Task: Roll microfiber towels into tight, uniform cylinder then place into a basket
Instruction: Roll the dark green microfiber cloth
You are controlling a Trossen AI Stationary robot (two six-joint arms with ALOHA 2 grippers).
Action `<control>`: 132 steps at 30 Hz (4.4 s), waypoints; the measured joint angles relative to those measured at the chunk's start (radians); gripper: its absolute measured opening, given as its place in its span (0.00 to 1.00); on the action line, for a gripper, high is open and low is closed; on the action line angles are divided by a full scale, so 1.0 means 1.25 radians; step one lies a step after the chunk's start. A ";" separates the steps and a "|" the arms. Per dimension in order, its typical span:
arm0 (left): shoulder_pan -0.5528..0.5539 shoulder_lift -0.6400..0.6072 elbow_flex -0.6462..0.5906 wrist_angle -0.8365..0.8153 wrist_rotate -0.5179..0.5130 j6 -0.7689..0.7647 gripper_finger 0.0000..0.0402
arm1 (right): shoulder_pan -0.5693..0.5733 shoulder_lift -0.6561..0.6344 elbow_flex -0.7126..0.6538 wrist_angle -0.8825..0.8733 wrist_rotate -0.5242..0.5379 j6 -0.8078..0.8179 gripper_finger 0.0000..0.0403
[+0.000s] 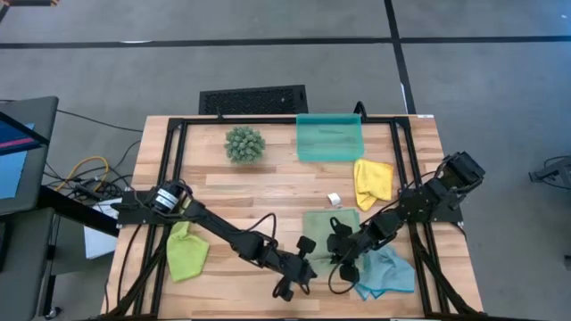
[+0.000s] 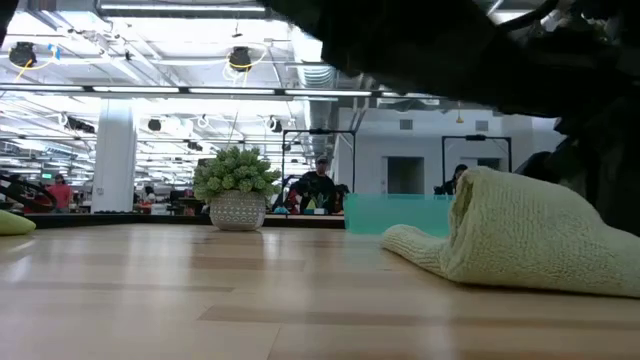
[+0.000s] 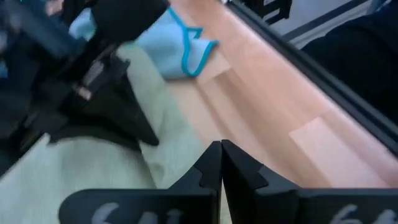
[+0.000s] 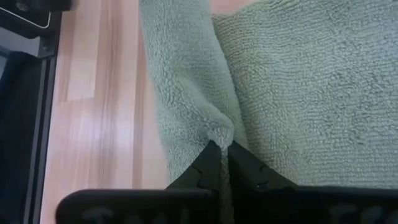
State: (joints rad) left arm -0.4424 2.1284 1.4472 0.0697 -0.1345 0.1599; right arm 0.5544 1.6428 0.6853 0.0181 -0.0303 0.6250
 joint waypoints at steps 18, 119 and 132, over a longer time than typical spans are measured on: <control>0.036 0.002 -0.028 -0.141 -0.002 -0.131 0.00 | -0.010 0.001 0.000 -0.012 0.020 -0.020 0.21; 0.081 0.026 -0.035 -0.024 -0.030 -0.212 0.00 | 0.114 -0.137 -0.002 -0.254 0.155 0.174 0.36; 0.081 0.026 -0.035 -0.046 -0.030 -0.224 0.00 | 0.115 -0.172 -0.002 -0.230 0.191 0.152 0.24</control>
State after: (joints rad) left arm -0.3416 2.1612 1.4036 0.0124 -0.1719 -0.1206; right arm 0.6979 1.4277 0.6834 -0.2690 0.2084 0.8150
